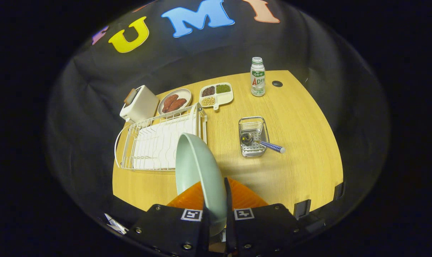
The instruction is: Take the plate from the dish rack, then take the spoon from the basket and place it into the plate.
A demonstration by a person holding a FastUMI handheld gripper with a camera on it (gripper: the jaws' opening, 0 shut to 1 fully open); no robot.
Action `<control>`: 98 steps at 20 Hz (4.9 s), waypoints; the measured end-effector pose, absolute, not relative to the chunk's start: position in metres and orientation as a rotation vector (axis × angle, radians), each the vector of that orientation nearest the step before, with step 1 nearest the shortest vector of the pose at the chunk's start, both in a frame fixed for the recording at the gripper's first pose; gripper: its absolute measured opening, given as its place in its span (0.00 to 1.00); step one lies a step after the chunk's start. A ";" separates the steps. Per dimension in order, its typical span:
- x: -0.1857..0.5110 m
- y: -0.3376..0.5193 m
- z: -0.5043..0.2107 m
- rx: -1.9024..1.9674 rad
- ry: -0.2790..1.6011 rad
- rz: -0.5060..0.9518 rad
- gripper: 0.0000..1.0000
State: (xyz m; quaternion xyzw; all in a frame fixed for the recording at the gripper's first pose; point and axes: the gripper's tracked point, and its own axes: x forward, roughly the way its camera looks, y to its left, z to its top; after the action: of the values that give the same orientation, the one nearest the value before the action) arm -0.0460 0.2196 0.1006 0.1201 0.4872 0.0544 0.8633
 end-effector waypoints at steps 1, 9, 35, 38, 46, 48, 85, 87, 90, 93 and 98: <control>-0.049 0.217 0.095 0.266 1.028 0.121 0.18; -0.077 0.193 0.050 0.340 1.090 0.147 0.18; -0.088 0.253 -0.054 0.647 1.182 0.299 0.20; -0.093 0.253 -0.059 0.685 1.176 0.313 0.22; -0.080 0.202 -0.029 0.503 0.965 0.251 0.44; -0.073 0.186 -0.009 0.410 0.874 0.234 0.44; 0.076 0.115 0.049 0.047 0.078 0.190 0.19; 0.076 0.117 0.049 0.045 0.076 0.204 0.20; 0.076 0.119 0.047 0.066 0.099 0.198 0.10; 0.075 0.121 0.050 0.068 0.113 0.194 0.09; 0.069 0.126 0.065 0.030 0.125 0.200 0.10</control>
State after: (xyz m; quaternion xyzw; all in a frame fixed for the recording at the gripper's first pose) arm 0.0694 0.1260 0.0655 0.0151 0.0624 0.0996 0.9930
